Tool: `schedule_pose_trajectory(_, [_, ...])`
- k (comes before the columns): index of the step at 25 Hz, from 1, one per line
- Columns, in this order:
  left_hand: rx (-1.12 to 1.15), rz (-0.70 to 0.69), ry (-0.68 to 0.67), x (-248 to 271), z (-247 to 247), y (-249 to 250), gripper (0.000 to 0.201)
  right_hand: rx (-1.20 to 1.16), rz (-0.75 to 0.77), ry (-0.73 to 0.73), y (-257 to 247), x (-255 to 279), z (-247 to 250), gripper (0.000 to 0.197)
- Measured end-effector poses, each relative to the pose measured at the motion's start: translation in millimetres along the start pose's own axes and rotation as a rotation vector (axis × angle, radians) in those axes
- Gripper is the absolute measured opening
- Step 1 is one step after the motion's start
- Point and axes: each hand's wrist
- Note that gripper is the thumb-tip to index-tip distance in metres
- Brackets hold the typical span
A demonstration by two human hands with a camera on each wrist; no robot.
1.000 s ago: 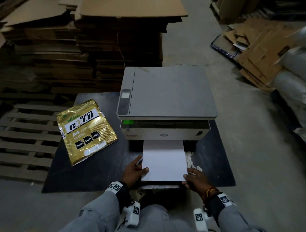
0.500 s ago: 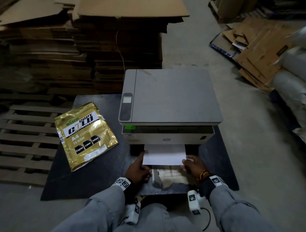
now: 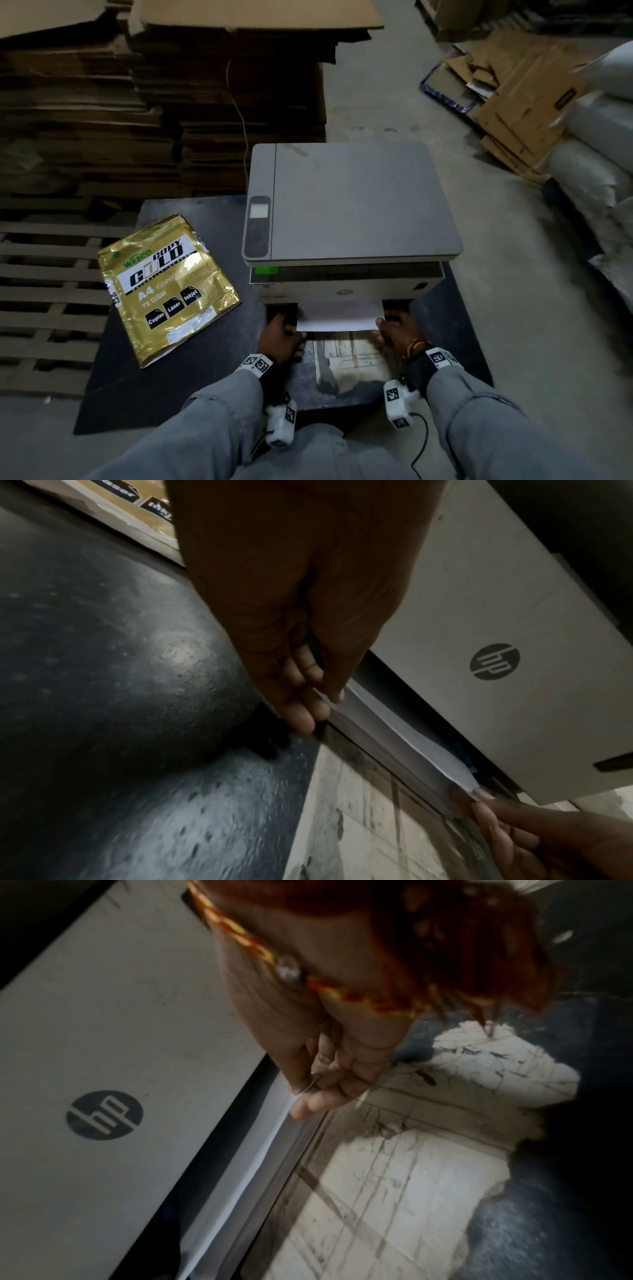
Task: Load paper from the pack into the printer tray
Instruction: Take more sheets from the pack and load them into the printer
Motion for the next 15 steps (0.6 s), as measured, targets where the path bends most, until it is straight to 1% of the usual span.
schedule_pose_trajectory(2, [-0.019, 0.012, -0.004, -3.7, 1.2, 4.5, 0.035, 0.013, 0.011, 0.009, -6.2, 2.5, -0.6, 0.024])
schedule_pose_trajectory(4, [-0.098, -0.009, -0.026, -3.8, 2.8, 8.9, 0.038, 0.028, 0.030, 0.009, -10.6, 3.0, -0.9, 0.020])
schedule_pose_trajectory(5, [-0.211, -0.056, -0.014, -2.3, 4.0, 12.4, 0.046, 0.031, 0.042, 0.013, -12.4, 3.4, -1.8, 0.017])
schedule_pose_trajectory(6, [-0.374, -0.126, 0.006, -1.4, 6.1, 14.7, 0.056, 0.043, 0.048, 0.024, -12.1, 2.4, -2.5, 0.016])
schedule_pose_trajectory(7, [-0.534, -0.183, 0.034, 0.7, 7.3, 18.2, 0.062, 0.057, 0.050, 0.037, -10.5, 1.5, -2.9, 0.018])
schedule_pose_trajectory(8, [-0.622, -0.217, 0.056, 2.0, 7.5, 22.1, 0.063, 0.083, 0.044, 0.053, -9.3, 0.6, -3.3, 0.021])
schedule_pose_trajectory(10, [-0.690, -0.244, 0.077, -1.2, 7.4, 23.8, 0.056, 0.104, 0.041, 0.072, -9.6, 1.0, -2.8, 0.022])
schedule_pose_trajectory(12, [-0.724, -0.241, 0.092, -4.0, 5.2, 26.2, 0.050, 0.133, 0.060, 0.080, -12.9, 0.5, -2.9, 0.020])
schedule_pose_trajectory(15, [-0.737, -0.258, 0.112, -6.9, 3.3, 28.6, 0.046, 0.307, 0.123, 0.080, -17.8, -5.6, -3.3, 0.013])
Point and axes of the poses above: each hand's wrist, its own x-axis away from the middle knuckle, its own z-axis out of the back of the hand, y = z × x, and after that the axes turned 4 degrees about z, right-handed
